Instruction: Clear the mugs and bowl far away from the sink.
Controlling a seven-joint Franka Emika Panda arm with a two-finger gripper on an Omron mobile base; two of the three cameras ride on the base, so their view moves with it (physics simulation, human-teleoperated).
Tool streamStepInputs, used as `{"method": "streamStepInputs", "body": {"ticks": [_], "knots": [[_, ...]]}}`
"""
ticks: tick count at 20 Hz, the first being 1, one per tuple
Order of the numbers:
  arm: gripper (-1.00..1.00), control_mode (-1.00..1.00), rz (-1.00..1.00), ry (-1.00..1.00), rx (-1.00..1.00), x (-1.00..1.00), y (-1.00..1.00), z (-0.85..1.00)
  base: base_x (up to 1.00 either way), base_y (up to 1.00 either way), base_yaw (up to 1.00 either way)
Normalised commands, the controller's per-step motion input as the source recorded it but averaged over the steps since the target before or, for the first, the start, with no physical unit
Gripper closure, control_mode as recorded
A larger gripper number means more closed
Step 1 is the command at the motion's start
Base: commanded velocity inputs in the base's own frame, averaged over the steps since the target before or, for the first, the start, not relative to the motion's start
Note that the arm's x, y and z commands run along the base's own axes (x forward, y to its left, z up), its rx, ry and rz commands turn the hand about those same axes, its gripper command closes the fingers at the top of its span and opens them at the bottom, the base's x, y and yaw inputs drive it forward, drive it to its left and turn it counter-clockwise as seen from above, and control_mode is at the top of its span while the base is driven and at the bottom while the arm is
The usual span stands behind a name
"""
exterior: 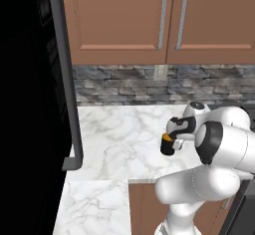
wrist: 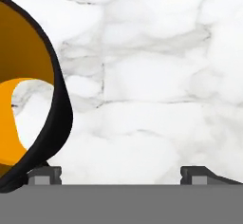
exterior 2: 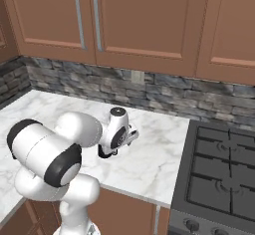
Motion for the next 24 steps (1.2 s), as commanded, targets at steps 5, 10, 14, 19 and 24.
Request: {"method": "streamStepInputs", "body": {"ticks": [5,10,14,19,24], "knots": [[-1.0,-1.0,0.28,0.02,0.01,-0.76,0.7,-1.0,0.0,0.0,0.0],[-1.0,-1.0,0.34,0.01,0.0,-1.0,0.91,-1.0,0.0,0.0,0.0],[-1.0,-1.0,0.33,0.0,-0.02,-1.0,0.95,-1.0,0.0,0.0,0.0],[-1.0,-1.0,0.31,0.12,-0.22,-1.0,0.89,-1.0,0.0,0.0,0.0],[-1.0,-1.0,0.16,0.05,-0.09,-0.25,0.39,-0.14,0.0,0.0,0.0]]}}
